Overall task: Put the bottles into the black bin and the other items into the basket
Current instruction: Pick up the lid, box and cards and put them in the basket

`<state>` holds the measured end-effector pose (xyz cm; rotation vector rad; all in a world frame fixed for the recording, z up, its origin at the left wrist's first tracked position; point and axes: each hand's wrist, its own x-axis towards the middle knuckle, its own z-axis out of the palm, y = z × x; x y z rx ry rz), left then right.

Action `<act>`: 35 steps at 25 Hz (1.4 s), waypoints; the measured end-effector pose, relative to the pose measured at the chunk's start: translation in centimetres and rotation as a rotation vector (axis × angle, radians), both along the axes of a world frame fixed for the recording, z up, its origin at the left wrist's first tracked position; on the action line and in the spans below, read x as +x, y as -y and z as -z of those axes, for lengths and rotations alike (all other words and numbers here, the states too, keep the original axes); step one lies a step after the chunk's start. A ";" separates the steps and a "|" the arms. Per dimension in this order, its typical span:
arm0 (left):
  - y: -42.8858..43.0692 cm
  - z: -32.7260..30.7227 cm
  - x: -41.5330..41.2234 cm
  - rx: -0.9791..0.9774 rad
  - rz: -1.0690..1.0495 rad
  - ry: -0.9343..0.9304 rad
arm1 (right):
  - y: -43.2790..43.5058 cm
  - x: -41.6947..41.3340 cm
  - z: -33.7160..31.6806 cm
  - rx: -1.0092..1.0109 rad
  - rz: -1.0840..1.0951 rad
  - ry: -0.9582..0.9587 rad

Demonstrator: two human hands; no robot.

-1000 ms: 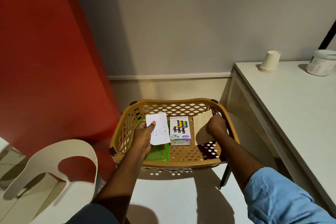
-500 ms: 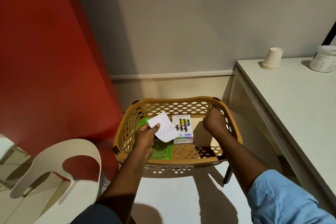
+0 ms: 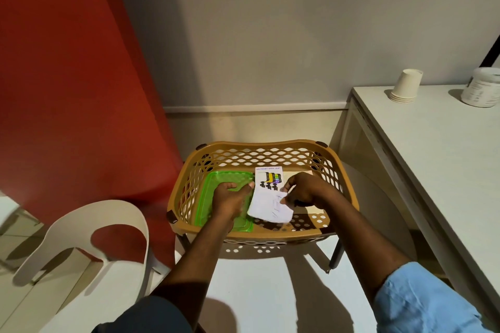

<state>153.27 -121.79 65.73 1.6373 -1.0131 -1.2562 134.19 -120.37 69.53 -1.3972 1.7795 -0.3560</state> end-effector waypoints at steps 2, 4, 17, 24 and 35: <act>0.2 0.1 0.0 -0.078 -0.026 0.169 | 0.1 -0.3 0.9 0.047 -0.155 -0.255; 0.1 0.2 0.0 -0.124 -0.006 0.212 | 0.2 0.0 1.8 0.130 -0.257 -0.421; -1.2 0.1 -0.7 -0.330 0.080 0.448 | 1.3 0.5 4.3 0.136 -0.124 -0.519; -2.1 -0.1 -1.3 -0.487 0.155 0.690 | 0.0 0.1 3.7 -0.081 -0.034 -0.454; -6.0 -3.3 -0.1 -0.631 0.279 0.885 | -4.6 3.0 -1.6 -0.476 0.121 -0.345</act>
